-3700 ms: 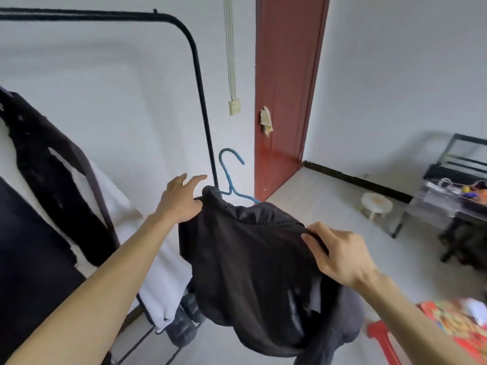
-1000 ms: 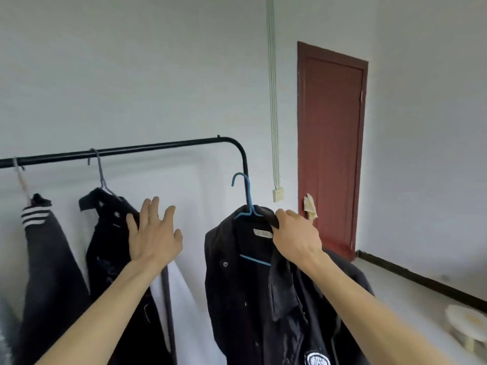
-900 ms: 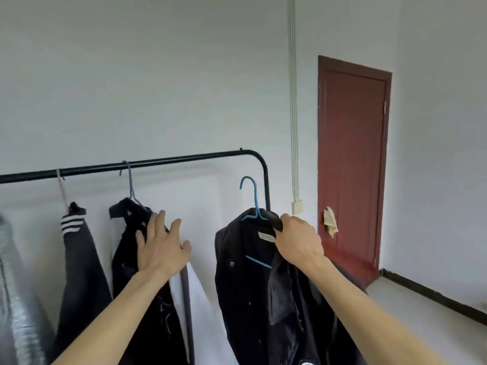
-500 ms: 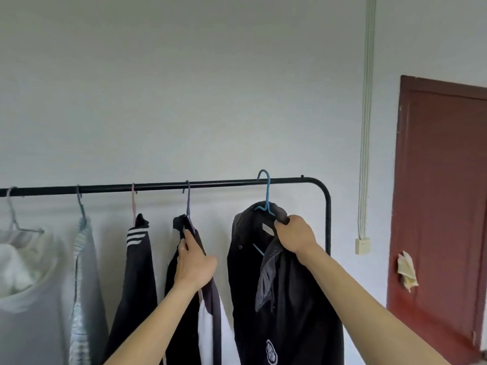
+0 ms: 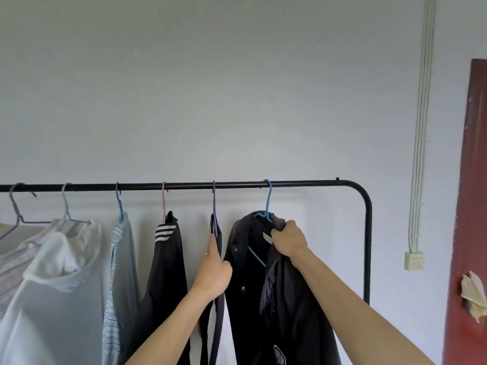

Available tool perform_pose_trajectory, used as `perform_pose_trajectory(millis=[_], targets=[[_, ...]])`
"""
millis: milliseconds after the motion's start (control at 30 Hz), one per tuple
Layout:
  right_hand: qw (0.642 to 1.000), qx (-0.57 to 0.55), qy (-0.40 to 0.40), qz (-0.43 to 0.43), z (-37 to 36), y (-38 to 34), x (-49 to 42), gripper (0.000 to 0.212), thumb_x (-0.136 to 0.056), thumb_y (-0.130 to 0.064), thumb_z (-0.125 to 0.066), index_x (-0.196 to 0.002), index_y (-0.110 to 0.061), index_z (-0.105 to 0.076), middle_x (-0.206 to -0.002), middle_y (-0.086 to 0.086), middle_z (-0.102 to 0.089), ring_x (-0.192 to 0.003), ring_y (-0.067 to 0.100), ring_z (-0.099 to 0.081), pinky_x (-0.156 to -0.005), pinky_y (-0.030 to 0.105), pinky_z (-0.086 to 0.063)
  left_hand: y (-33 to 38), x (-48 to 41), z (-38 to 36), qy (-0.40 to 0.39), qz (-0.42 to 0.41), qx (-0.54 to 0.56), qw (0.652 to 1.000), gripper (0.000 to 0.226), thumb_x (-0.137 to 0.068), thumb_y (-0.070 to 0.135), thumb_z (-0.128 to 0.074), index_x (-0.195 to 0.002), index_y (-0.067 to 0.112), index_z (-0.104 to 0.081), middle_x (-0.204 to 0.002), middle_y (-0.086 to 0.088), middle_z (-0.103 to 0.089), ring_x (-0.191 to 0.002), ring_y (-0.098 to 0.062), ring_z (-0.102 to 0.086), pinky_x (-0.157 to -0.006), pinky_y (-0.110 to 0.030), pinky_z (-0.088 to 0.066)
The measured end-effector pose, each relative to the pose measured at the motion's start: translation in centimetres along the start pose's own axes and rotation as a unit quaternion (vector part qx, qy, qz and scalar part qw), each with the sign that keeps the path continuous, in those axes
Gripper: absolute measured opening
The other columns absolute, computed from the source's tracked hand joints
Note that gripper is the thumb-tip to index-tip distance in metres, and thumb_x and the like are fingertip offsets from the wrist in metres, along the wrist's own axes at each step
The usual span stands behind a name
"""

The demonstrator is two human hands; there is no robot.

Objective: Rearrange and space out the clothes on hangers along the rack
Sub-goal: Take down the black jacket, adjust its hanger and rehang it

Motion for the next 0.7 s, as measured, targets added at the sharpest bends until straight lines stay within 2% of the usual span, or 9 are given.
perform_pose_trajectory(millis=[33, 100, 200, 300, 400, 467, 533, 600, 700], targets=[[1.0, 0.015, 0.001, 0.009, -0.1, 0.1, 0.3, 0.05, -0.088, -0.032, -0.056, -0.128, -0.006, -0.045, -0.125, 0.011, -0.056, -0.111, 0.029, -0.057, -0.088, 0.035, -0.047, 0.0, 0.1, 0.0, -0.003, 0.0, 0.0, 1.0, 0.082, -0.093, 0.005, -0.038, -0.155, 0.037, 0.003, -0.15, -0.018, -0.034, -0.108, -0.029, -0.062, -0.063, -0.022, -0.053], [0.997, 0.057, -0.003, 0.042, 0.0, -0.1, 1.2, 0.055, -0.087, -0.041, -0.058, -0.127, -0.007, -0.042, -0.125, 0.01, -0.052, -0.112, 0.029, -0.056, -0.09, 0.035, -0.047, 0.1, 0.3, 0.1, -0.005, -0.002, -0.001, 1.0, 0.083, -0.094, 0.005, -0.038, -0.155, 0.036, 0.008, -0.153, -0.016, -0.03, -0.091, -0.018, -0.064, -0.055, -0.018, -0.048], [0.986, 0.12, -0.037, 0.105, -0.2, 0.1, 3.2, 0.056, -0.091, -0.04, -0.054, -0.136, -0.012, -0.036, -0.129, 0.009, -0.047, -0.113, 0.028, -0.054, -0.094, 0.035, -0.045, 0.4, 0.8, 0.5, -0.007, -0.007, -0.007, 1.0, 0.081, -0.097, 0.004, -0.037, -0.156, 0.031, 0.011, -0.161, -0.009, -0.018, -0.081, -0.001, -0.052, -0.055, -0.013, -0.042], [0.977, 0.148, -0.044, 0.145, -0.5, 0.9, 4.9, 0.069, -0.096, -0.032, -0.047, -0.153, -0.018, -0.011, -0.141, 0.011, -0.034, -0.113, 0.031, -0.055, -0.093, 0.034, -0.043, 0.6, 1.4, 1.0, -0.01, 0.004, -0.022, 1.0, 0.081, -0.097, 0.001, -0.035, -0.155, 0.031, 0.012, -0.162, -0.011, -0.014, -0.071, -0.009, -0.055, -0.042, -0.01, -0.039], [0.975, 0.139, 0.012, 0.174, 0.2, 0.8, 5.6, 0.077, -0.098, -0.022, -0.043, -0.154, -0.021, 0.009, -0.143, 0.014, -0.031, -0.096, 0.032, -0.057, -0.085, 0.036, -0.045, 0.7, 1.3, 1.3, -0.006, 0.004, -0.033, 0.999, 0.081, -0.096, 0.001, -0.034, -0.155, 0.032, 0.012, -0.16, -0.013, -0.021, -0.063, -0.012, -0.052, -0.04, -0.012, -0.038], [0.974, 0.14, -0.015, 0.175, -0.4, 0.8, 5.9, 0.074, -0.099, -0.018, -0.039, -0.154, -0.025, 0.01, -0.132, 0.013, -0.043, -0.089, 0.03, -0.055, -0.081, 0.037, -0.044, 0.6, 1.2, 1.2, -0.01, 0.004, -0.035, 0.999, 0.081, -0.096, 0.003, -0.034, -0.155, 0.033, 0.014, -0.156, -0.013, -0.028, -0.069, -0.011, -0.055, -0.046, -0.013, -0.039], [0.971, 0.163, -0.049, 0.169, -1.3, 1.1, 6.2, 0.071, -0.098, -0.015, -0.036, -0.155, -0.023, 0.006, -0.126, 0.014, -0.048, -0.101, 0.031, -0.054, -0.089, 0.038, -0.044, 0.6, 1.2, 0.9, -0.015, 0.005, -0.034, 0.999, 0.081, -0.096, 0.003, -0.034, -0.155, 0.033, 0.015, -0.153, -0.015, -0.033, -0.07, -0.009, -0.054, -0.046, -0.012, -0.038], [0.974, 0.155, -0.048, 0.161, -1.9, 1.1, 6.5, 0.073, -0.094, -0.008, -0.037, -0.155, -0.018, 0.003, -0.128, 0.014, -0.047, -0.108, 0.032, -0.052, -0.094, 0.039, -0.043, 0.5, 1.5, 0.7, -0.019, 0.005, -0.031, 0.999, 0.081, -0.096, 0.003, -0.034, -0.155, 0.032, 0.014, -0.157, -0.015, -0.027, -0.071, -0.009, -0.053, -0.046, -0.012, -0.037], [0.977, 0.143, -0.036, 0.155, -2.8, 0.9, 6.6, 0.079, -0.088, -0.002, -0.04, -0.155, -0.013, -0.001, -0.13, 0.017, -0.046, -0.106, 0.037, -0.05, -0.092, 0.04, -0.042, 0.7, 1.7, 0.9, -0.021, 0.007, -0.032, 0.999, 0.081, -0.096, 0.001, -0.034, -0.155, 0.031, 0.013, -0.16, -0.013, -0.021, -0.066, -0.009, -0.05, -0.046, -0.014, -0.036]])
Point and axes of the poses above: each hand's wrist, its own x-axis away from the middle knuckle, its own z-axis out of the back of the hand, y = z × x, the point moved 9 cm from there along -x, towards the middle knuckle
